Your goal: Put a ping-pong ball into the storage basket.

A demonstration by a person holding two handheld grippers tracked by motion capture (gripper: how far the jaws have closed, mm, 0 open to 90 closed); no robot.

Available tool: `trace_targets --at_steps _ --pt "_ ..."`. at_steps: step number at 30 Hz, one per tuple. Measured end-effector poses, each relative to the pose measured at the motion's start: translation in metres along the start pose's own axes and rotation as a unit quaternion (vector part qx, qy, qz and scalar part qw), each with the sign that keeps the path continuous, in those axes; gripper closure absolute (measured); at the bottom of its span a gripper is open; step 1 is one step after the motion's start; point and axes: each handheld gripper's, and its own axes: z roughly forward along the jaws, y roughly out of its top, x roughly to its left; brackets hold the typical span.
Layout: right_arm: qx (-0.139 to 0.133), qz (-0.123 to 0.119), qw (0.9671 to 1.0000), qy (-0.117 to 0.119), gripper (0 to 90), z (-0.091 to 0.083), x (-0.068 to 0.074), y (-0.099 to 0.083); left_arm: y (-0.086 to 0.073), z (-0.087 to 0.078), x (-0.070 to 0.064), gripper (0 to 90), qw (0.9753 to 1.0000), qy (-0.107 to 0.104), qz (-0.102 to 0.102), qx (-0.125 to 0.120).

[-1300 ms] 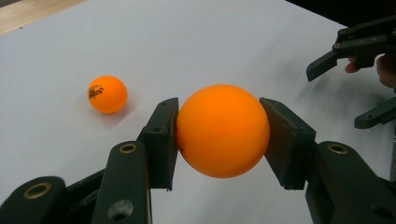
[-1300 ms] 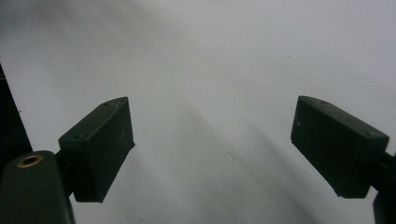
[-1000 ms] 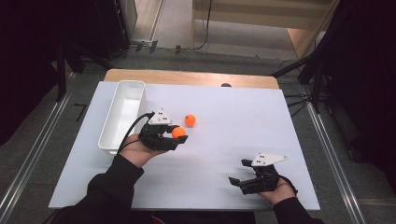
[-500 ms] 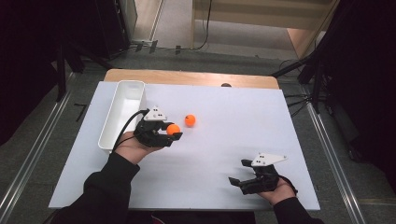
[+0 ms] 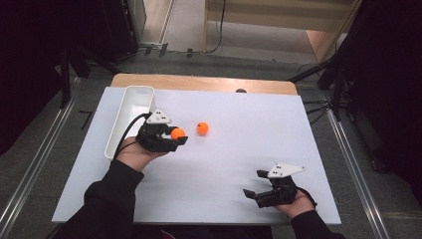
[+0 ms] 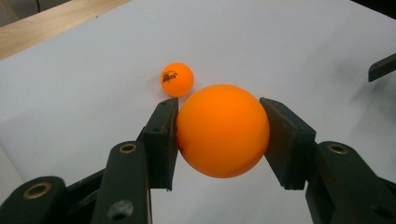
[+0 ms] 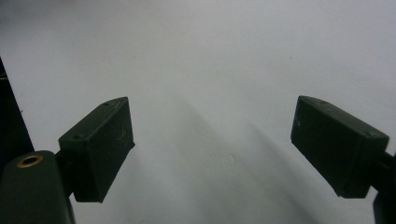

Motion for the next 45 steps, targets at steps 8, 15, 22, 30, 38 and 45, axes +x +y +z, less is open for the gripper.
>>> trace_targets --at_steps 8,15,22,30,38,45 --pt "-0.001 -0.001 1.0 0.001 11.7 0.0 0.0 0.0 0.0 -0.002 0.006 50.3 1.0 0.005 -0.006 0.002" --pt "-0.001 0.0 1.0 0.001 11.7 0.0 0.0 0.0 -0.001 -0.004 0.011 50.3 0.9999 0.009 -0.012 0.002" --pt "-0.001 0.001 1.0 0.0 11.6 0.0 0.0 0.0 -0.001 -0.008 0.017 50.3 0.9996 0.015 -0.022 -0.003" --pt "0.0 0.0 1.0 0.001 11.7 0.0 0.0 0.0 -0.002 -0.012 0.024 50.3 0.9993 0.025 -0.029 -0.004" --pt "-0.001 0.001 1.0 0.0 11.7 0.0 0.0 0.0 -0.003 -0.016 0.034 50.2 0.9983 0.042 -0.039 -0.006" --pt "0.0 0.001 1.0 0.0 11.7 0.0 0.0 0.0 -0.004 -0.02 0.042 50.4 0.9962 0.068 -0.053 -0.011"
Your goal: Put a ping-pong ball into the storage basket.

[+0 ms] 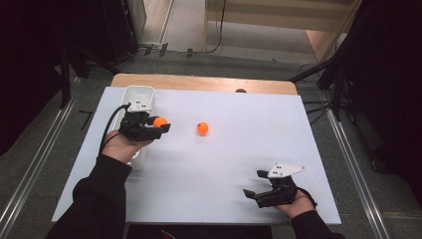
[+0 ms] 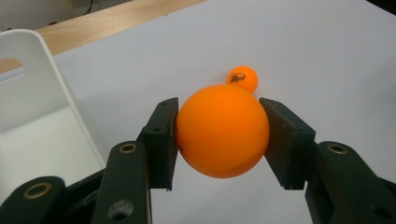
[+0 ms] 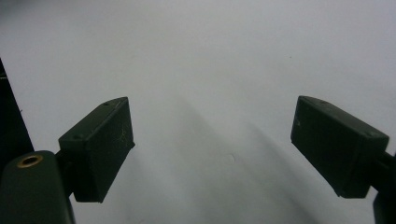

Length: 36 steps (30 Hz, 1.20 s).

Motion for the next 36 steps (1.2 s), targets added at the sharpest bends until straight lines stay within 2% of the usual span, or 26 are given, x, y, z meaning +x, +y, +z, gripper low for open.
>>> trace_targets --at_steps 5,9,19,24,30,36 --pt "0.0 0.0 1.0 0.0 11.6 0.0 0.0 0.0 -0.001 -0.003 0.007 50.3 0.9999 0.01 -0.008 -0.001" --pt "0.0 -0.001 1.0 0.0 11.7 0.0 0.0 0.0 -0.001 -0.004 0.012 50.3 0.9996 0.027 -0.012 0.001" --pt "0.0 -0.002 1.0 0.0 11.7 0.0 0.0 0.0 -0.003 -0.008 0.026 50.3 0.9984 0.044 -0.035 -0.005" --pt "0.0 -0.002 1.0 0.001 11.6 0.001 0.0 0.0 -0.004 -0.01 0.034 50.3 0.9977 0.055 -0.041 -0.004" --pt "0.0 -0.001 1.0 0.001 11.6 0.0 0.0 0.0 -0.006 -0.013 0.043 50.3 0.9956 0.076 -0.055 -0.003" --pt "0.001 -0.002 1.0 0.001 11.6 0.0 0.0 0.0 -0.009 -0.015 0.052 50.2 0.9922 0.101 -0.073 -0.005"
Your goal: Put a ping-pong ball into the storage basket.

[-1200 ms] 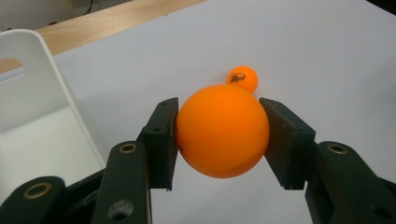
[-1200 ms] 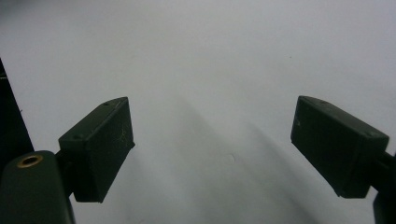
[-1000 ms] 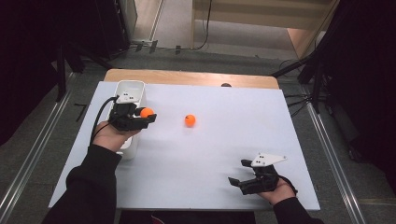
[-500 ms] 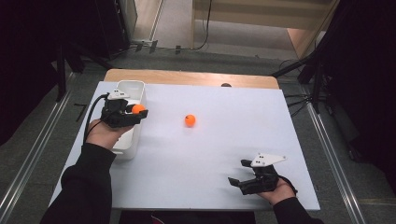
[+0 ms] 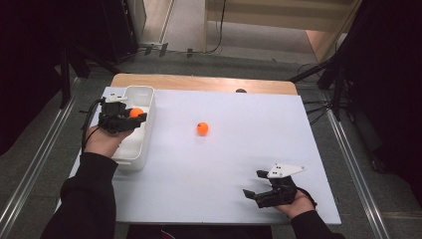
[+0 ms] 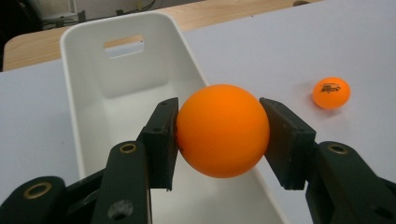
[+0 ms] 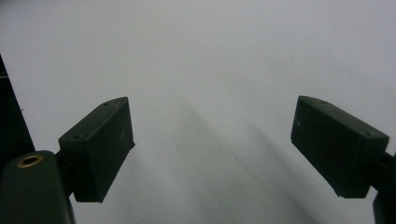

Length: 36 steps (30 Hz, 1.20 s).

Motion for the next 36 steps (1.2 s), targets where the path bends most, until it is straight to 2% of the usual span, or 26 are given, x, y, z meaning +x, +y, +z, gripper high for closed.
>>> trace_targets --at_steps 7,12,30,36 --pt "0.001 0.002 1.0 0.001 11.7 0.0 0.0 0.0 -0.001 0.001 0.007 50.2 0.9998 0.015 -0.008 0.008" --pt "0.001 0.002 1.0 0.001 11.7 0.0 0.0 0.0 -0.002 0.004 0.009 50.2 0.9997 0.014 -0.017 0.011" --pt "0.0 0.001 1.0 0.002 11.7 0.0 0.001 0.0 -0.007 0.016 0.012 50.0 0.9986 0.025 -0.021 0.041" --pt "0.0 0.0 1.0 0.002 11.6 0.0 0.001 0.0 -0.007 0.017 0.012 50.0 0.9986 0.024 -0.021 0.041"
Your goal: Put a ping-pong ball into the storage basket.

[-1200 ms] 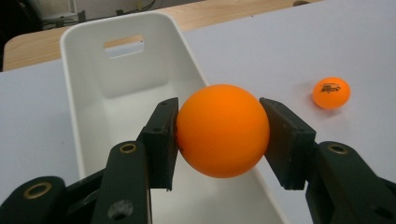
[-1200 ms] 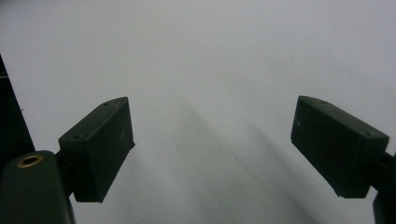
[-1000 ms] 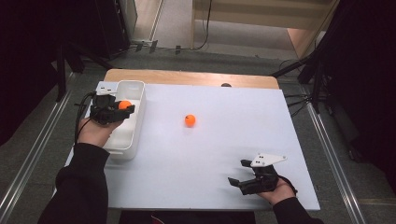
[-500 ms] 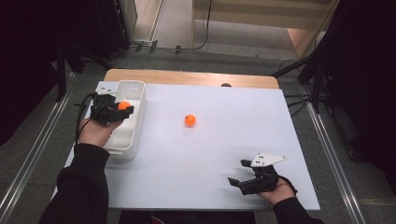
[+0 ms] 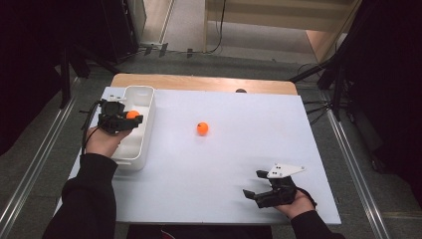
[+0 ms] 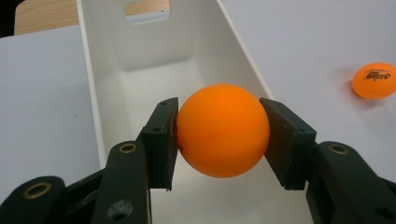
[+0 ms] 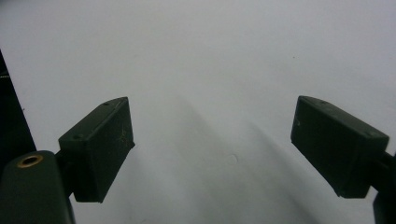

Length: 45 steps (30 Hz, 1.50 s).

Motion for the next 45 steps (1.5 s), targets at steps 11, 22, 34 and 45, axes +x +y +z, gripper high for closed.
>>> trace_targets --at_steps 11,22,34,45 --pt "0.0 0.0 1.0 0.001 11.7 0.001 0.0 0.001 0.006 -0.009 0.001 31.0 0.9996 -0.022 -0.004 -0.016" --pt "0.001 0.003 1.0 -0.001 11.6 0.0 0.001 0.001 0.011 -0.011 -0.004 19.2 0.9986 -0.047 0.013 -0.02" --pt "-0.001 -0.001 1.0 -0.002 11.6 -0.002 0.001 -0.001 0.015 -0.016 -0.018 19.2 0.9954 -0.089 0.02 -0.028" --pt "-0.003 -0.003 1.0 0.001 11.7 -0.002 0.002 0.0 0.016 -0.017 -0.029 19.2 0.9934 -0.102 0.038 -0.036"
